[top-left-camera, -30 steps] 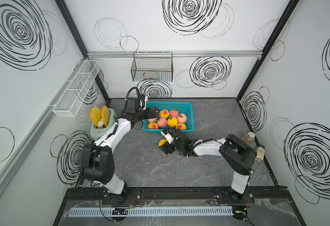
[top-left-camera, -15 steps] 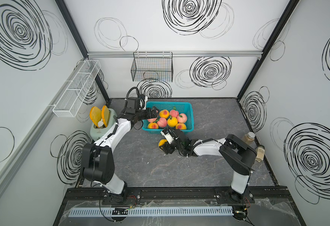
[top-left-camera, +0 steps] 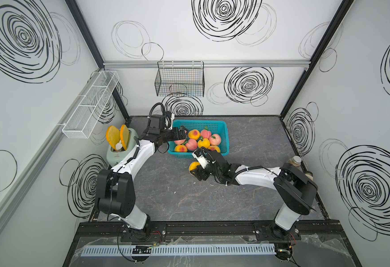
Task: Put the peaches into the basket
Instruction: Pick up the peach from the center of the board, then place the peach in the basket.
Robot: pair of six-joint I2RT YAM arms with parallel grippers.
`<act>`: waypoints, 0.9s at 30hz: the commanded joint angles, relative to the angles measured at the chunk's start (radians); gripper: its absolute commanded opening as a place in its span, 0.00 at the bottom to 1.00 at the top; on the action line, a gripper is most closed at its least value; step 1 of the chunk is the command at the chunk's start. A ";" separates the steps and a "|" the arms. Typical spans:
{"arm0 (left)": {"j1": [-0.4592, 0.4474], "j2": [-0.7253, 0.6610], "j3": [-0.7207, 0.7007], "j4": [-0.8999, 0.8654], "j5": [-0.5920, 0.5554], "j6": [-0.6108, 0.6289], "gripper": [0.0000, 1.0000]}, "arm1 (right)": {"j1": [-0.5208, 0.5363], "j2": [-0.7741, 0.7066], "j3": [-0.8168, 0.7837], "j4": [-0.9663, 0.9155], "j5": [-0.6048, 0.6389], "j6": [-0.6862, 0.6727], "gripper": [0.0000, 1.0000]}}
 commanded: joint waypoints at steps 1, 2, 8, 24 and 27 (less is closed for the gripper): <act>-0.006 -0.005 0.006 0.030 0.006 -0.003 0.98 | 0.003 -0.069 -0.015 -0.042 -0.020 -0.022 0.70; -0.006 -0.006 0.006 0.030 0.006 -0.002 0.98 | 0.003 -0.085 -0.017 -0.045 -0.020 -0.022 0.70; -0.009 -0.007 0.007 0.028 0.004 -0.001 0.98 | -0.002 -0.165 -0.028 -0.071 0.005 -0.033 0.70; -0.020 -0.008 0.010 0.022 -0.008 0.006 0.98 | -0.125 -0.273 -0.025 -0.024 0.059 -0.003 0.70; -0.020 -0.007 0.010 0.022 -0.006 0.005 0.98 | -0.159 -0.269 -0.010 -0.012 0.056 0.019 0.70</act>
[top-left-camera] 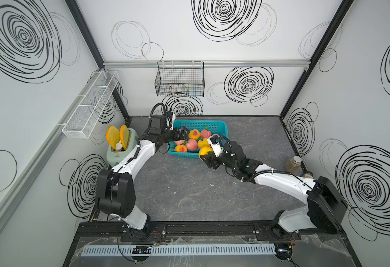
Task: Put the peaches into the basket
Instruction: Place the peach in the basket.
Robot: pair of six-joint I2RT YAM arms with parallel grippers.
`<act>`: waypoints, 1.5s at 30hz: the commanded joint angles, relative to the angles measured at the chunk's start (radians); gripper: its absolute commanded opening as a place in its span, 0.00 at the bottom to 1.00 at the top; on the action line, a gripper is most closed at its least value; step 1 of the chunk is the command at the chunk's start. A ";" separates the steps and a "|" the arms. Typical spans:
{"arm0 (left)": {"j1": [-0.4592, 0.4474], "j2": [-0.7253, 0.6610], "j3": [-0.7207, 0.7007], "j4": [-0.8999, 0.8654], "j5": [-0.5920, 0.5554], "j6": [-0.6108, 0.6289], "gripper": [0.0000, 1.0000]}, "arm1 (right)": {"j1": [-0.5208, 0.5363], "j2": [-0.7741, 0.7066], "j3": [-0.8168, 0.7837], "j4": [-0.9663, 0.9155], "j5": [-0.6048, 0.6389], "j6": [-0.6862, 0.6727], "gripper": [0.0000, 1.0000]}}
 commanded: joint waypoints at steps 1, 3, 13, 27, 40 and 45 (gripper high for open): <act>-0.006 -0.006 0.010 0.023 -0.003 0.004 0.98 | -0.034 -0.011 0.025 0.037 0.005 0.026 0.70; -0.007 -0.007 0.010 0.025 -0.002 0.003 0.98 | -0.055 -0.009 0.033 0.050 0.006 0.043 0.70; -0.007 -0.010 0.011 0.024 0.005 0.002 0.98 | -0.152 0.030 0.097 0.056 0.011 0.090 0.70; -0.010 -0.019 0.010 0.026 0.014 -0.002 0.98 | -0.285 0.173 0.219 0.028 -0.059 0.136 0.71; -0.009 -0.030 0.010 0.027 0.023 -0.004 0.98 | -0.334 0.334 0.334 -0.011 -0.061 0.124 0.72; -0.009 -0.028 0.008 0.028 0.024 -0.004 0.98 | -0.348 0.373 0.363 -0.022 -0.064 0.117 0.74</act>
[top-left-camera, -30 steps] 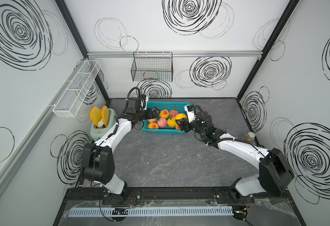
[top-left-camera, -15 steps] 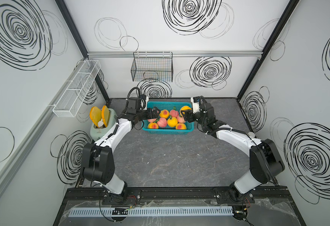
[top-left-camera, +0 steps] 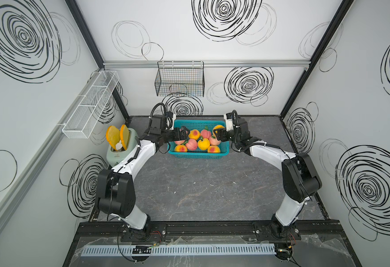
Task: Put the peaches into the basket
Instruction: Place the peach in the basket.
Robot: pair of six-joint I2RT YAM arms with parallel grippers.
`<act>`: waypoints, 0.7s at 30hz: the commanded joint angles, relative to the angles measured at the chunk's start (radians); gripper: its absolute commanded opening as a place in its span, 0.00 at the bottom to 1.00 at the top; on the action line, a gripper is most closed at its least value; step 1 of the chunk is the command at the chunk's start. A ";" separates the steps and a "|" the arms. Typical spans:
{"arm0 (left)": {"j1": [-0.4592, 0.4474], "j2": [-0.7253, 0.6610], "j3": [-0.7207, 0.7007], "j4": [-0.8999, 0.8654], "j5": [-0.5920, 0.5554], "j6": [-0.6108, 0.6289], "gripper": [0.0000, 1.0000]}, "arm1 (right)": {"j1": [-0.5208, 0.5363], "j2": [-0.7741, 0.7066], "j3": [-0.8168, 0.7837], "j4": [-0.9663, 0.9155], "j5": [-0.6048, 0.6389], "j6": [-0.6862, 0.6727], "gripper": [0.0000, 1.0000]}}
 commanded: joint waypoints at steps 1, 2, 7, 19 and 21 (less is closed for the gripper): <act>-0.005 -0.027 0.008 0.028 0.015 -0.003 0.98 | -0.014 0.023 0.045 -0.017 -0.008 -0.008 0.74; -0.005 -0.027 0.008 0.028 0.016 -0.003 0.98 | -0.016 0.031 0.054 -0.022 -0.009 -0.010 0.74; -0.005 -0.023 0.008 0.028 0.015 -0.003 0.98 | -0.024 0.062 0.081 -0.038 -0.010 -0.013 0.77; -0.007 -0.020 0.008 0.027 0.016 -0.003 0.98 | -0.034 0.133 0.156 -0.063 -0.006 -0.030 0.80; -0.006 -0.019 0.008 0.027 0.016 -0.004 0.98 | -0.037 0.146 0.170 -0.067 -0.006 -0.033 0.80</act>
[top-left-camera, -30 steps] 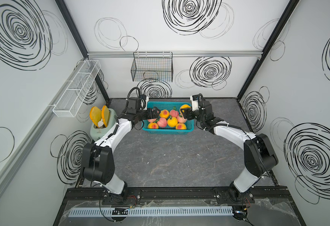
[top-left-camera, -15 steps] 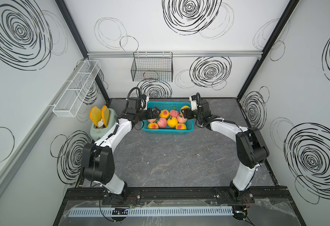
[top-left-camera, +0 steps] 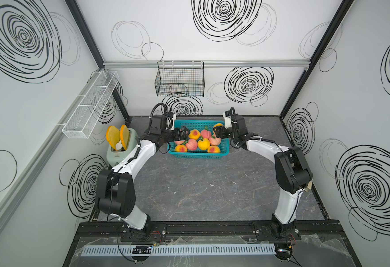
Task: Put the peaches into the basket
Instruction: Place the peach in the basket.
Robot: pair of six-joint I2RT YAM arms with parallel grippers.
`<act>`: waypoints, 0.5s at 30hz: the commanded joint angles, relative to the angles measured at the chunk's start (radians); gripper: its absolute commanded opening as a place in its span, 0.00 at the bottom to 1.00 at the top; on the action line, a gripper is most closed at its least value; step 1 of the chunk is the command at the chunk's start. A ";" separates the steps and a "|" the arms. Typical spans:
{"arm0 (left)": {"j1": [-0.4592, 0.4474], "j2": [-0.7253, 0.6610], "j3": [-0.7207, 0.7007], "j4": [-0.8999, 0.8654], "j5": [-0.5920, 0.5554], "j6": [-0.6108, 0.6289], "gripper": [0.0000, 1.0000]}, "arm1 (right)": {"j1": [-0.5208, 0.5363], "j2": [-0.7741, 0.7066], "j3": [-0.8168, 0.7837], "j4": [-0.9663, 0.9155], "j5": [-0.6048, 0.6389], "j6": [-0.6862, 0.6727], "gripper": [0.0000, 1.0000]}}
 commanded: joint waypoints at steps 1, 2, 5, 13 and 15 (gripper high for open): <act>-0.005 -0.019 0.008 0.027 0.014 -0.003 0.98 | -0.010 0.027 0.044 -0.019 -0.003 -0.018 0.80; -0.005 -0.017 0.008 0.027 0.014 -0.003 0.98 | -0.012 0.035 0.052 -0.022 -0.003 -0.018 0.80; -0.005 -0.017 0.008 0.027 0.014 -0.003 0.98 | -0.016 0.056 0.076 -0.031 -0.007 -0.025 0.80; -0.005 -0.012 0.008 0.028 0.016 -0.004 0.98 | -0.023 0.106 0.152 -0.068 -0.008 -0.040 0.84; -0.005 -0.011 0.008 0.028 0.015 -0.004 0.98 | -0.023 0.112 0.162 -0.073 -0.010 -0.040 0.85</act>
